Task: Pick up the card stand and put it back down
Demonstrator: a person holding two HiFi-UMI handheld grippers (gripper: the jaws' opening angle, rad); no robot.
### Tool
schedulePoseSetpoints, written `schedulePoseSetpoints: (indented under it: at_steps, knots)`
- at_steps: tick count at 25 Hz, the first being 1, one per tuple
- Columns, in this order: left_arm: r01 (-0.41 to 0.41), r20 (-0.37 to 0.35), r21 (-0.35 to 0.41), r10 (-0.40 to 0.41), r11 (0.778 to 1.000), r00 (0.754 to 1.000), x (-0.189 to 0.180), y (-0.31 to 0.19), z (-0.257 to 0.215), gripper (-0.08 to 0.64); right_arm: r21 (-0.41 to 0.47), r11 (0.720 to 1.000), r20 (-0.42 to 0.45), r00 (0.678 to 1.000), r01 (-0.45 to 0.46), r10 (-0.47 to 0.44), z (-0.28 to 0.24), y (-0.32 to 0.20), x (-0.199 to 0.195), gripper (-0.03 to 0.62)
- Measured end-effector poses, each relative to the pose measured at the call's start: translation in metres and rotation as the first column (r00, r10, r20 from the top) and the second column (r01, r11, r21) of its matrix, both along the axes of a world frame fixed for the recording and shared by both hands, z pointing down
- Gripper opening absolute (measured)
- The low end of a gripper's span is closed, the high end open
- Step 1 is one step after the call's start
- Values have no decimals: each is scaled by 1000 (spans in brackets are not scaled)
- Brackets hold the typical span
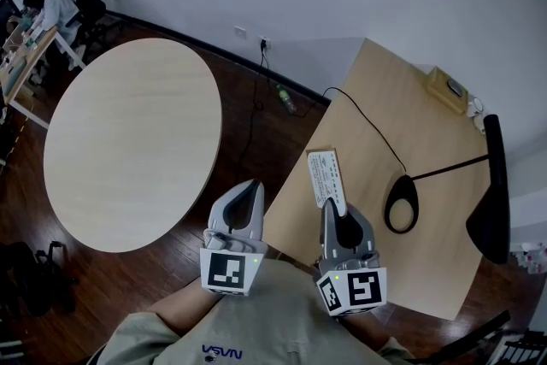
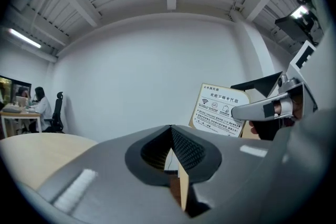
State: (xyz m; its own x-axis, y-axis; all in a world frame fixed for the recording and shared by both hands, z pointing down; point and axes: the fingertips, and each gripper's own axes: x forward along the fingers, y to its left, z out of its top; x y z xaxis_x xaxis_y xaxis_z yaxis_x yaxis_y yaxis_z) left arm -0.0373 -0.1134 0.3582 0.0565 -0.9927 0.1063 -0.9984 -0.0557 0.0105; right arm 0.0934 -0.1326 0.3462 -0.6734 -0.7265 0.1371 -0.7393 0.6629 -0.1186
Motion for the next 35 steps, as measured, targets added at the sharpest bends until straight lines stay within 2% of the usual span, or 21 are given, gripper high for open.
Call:
schedulePoseSetpoints:
  at_steps: [4, 7, 12, 17, 22, 25, 28, 32, 35]
  knots:
    - [107, 27, -19, -107, 994, 994, -29, 16, 10, 8, 18, 996, -8, 996, 91, -91, 3, -4, -25, 15]
    - [195, 19, -32, -195, 980, 981, -72, 34, 21, 8, 11, 983, -15, 983, 182, -181, 11, -1, -67, 15]
    - [322, 21, -47, -321, 946, 947, -170, 56, 38, 8, 9, 942, -14, 942, 334, -334, 24, 18, -170, 15]
    - [415, 34, -59, -414, 908, 910, -275, 84, 55, 8, -50, 889, -1, 890, 456, -456, 55, 35, -288, 17]
    - [486, 53, -98, -483, 869, 874, -350, 112, 94, 8, -92, 842, -40, 842, 532, -537, 110, 48, -382, 17]
    - [508, 58, -154, -506, 847, 861, -379, 129, 119, 8, -156, 813, -70, 815, 561, -575, 157, 55, -423, 17]
    - [516, 74, -200, -512, 833, 856, -396, 138, 145, 8, -217, 794, -108, 794, 568, -598, 201, 59, -448, 17]
    - [519, 76, -247, -517, 819, 853, -411, 142, 172, 8, -255, 785, -153, 778, 564, -609, 241, 59, -466, 17]
    - [507, 77, -272, -506, 818, 859, -416, 141, 185, 8, -259, 786, -152, 780, 562, -607, 258, 59, -472, 17]
